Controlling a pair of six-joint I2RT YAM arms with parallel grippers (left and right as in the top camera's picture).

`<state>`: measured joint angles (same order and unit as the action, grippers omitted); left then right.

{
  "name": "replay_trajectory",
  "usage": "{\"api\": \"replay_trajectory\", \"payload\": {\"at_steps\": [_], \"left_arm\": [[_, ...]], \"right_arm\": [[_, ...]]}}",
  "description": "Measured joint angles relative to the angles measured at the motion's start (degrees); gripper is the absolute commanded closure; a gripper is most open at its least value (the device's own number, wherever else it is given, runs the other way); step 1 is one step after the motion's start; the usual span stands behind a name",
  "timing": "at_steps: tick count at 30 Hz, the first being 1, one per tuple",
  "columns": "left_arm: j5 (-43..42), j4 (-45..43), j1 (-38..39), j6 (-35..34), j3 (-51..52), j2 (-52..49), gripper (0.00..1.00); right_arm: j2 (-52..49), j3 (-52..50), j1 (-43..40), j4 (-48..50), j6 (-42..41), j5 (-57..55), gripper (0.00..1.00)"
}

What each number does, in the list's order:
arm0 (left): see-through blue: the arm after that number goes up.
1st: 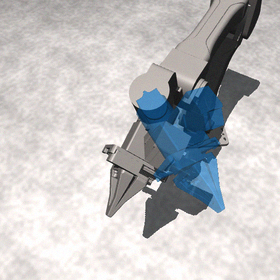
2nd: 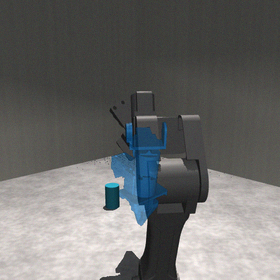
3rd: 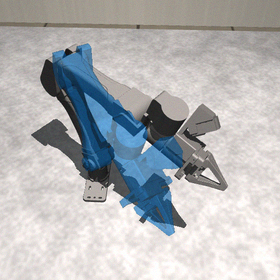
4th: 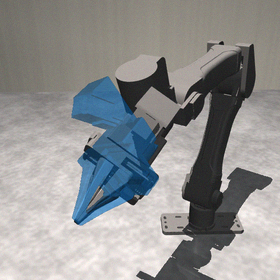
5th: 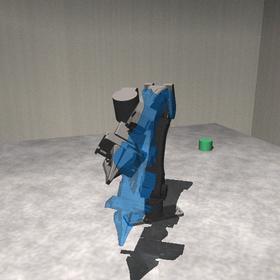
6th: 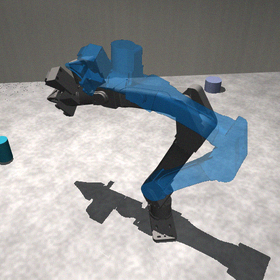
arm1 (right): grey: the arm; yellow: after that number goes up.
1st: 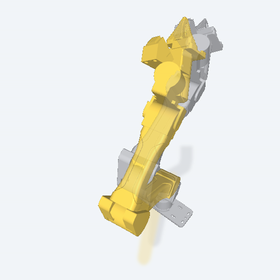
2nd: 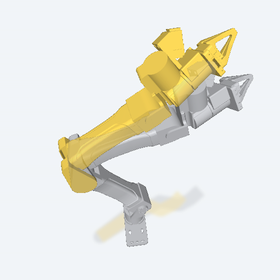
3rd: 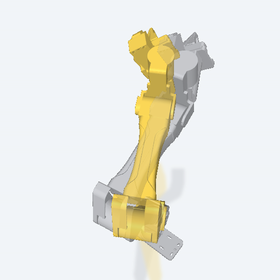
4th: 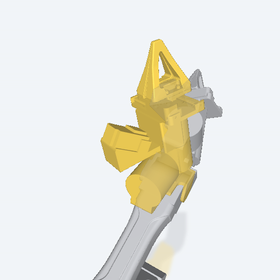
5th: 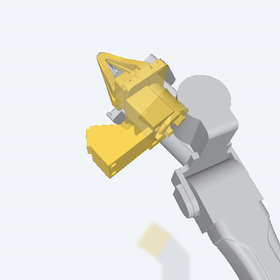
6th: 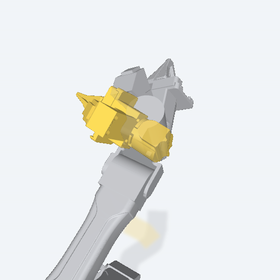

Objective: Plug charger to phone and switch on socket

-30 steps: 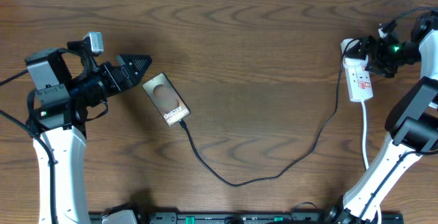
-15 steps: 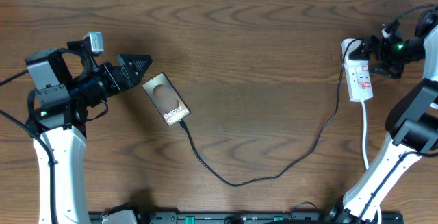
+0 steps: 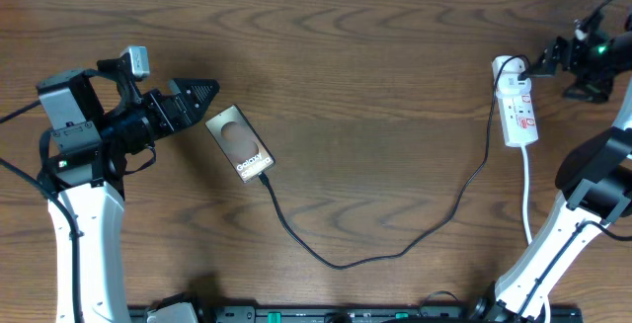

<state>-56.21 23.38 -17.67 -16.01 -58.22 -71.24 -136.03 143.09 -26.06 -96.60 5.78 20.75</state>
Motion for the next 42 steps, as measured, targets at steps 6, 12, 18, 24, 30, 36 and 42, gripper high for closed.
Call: {"api": "replay_trajectory", "payload": {"at_steps": [6,12,18,24,30,36,42], "left_arm": [[0.00,0.00,0.00,0.00,0.00,0.00,0.02],[0.00,0.00,0.00,0.00,0.00,0.00,0.02],[0.00,0.00,0.00,0.00,0.02,0.00,0.02],[0.00,-0.02,0.00,0.00,0.00,0.00,0.02],[0.02,0.00,0.00,0.00,0.02,0.00,0.02],[0.02,0.00,0.00,0.00,0.02,0.00,0.02],[0.04,-0.02,0.00,0.00,0.00,0.00,0.02]], "right_arm": [[2.25,3.61,0.42,-0.39,-2.67,-2.89,0.03],[9.77,3.63,2.21,-0.48,-5.75,-6.67,0.01],[18.32,4.17,4.70,-0.50,-8.66,-9.03,0.01],[23.45,-0.15,9.35,-0.48,-10.62,-10.38,0.01],[26.82,-14.80,15.54,-0.26,-13.14,-18.93,0.01],[29.75,-26.34,17.18,4.46,-14.38,-22.82,0.01],[34.95,-38.47,18.58,11.10,-15.72,-23.87,0.01]]}}
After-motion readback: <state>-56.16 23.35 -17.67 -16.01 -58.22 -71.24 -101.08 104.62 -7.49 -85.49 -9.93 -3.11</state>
